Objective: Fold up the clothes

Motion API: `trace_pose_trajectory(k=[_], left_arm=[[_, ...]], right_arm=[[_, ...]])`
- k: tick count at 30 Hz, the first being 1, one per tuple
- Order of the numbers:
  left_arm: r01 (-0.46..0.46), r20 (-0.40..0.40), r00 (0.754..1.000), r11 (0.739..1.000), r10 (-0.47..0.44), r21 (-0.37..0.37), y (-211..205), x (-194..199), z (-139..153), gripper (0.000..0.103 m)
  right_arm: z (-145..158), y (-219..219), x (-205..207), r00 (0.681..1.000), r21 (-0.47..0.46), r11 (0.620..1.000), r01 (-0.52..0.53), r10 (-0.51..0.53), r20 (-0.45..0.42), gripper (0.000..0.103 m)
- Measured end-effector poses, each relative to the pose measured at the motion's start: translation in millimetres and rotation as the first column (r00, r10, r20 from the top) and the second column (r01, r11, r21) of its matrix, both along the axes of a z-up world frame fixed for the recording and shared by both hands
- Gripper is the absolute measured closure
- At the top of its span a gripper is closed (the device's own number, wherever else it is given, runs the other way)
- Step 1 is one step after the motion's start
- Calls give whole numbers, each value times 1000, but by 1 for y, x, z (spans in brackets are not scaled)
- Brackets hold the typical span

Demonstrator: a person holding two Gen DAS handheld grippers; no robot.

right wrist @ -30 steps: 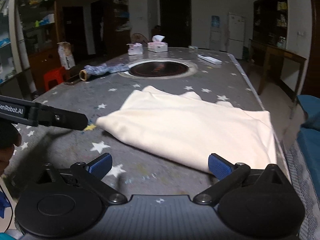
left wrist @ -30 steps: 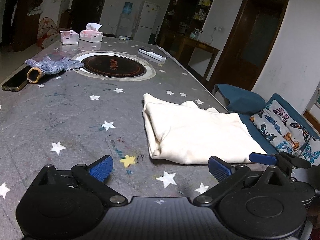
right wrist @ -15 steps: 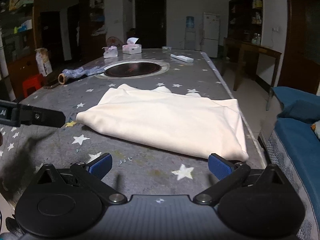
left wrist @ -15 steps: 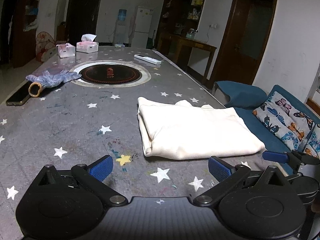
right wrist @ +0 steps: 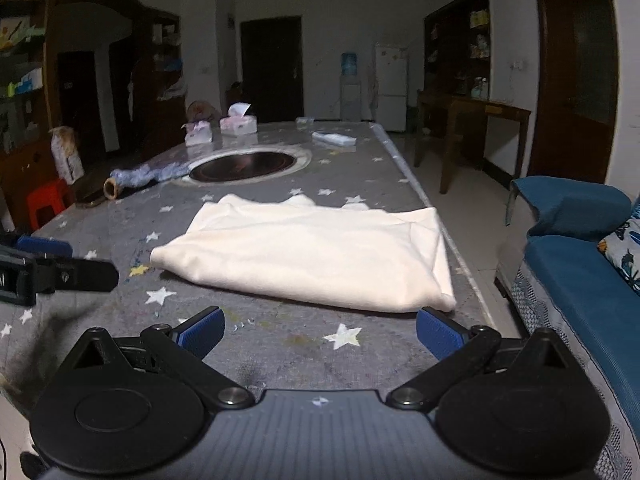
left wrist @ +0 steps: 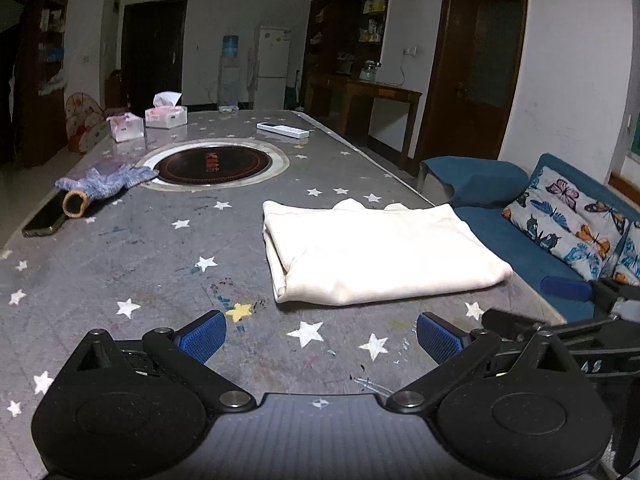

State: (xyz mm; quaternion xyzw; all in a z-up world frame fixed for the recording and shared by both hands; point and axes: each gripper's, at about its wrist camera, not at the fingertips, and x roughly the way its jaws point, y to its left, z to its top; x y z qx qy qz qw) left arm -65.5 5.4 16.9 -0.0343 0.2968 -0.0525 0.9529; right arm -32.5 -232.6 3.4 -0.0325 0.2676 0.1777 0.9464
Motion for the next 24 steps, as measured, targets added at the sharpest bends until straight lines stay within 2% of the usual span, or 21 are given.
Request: trace_pose_trajectory(k=[11, 24], left_arm=[[19, 39, 999, 1000, -19, -14, -8, -25, 6, 0], [14, 71, 997, 1000, -12, -23, -10, -45, 13, 0]], right_arm=[[14, -6, -31, 996, 28, 999, 32, -34, 86, 0], [23, -4, -59, 988, 32, 996, 82, -86, 131, 0]])
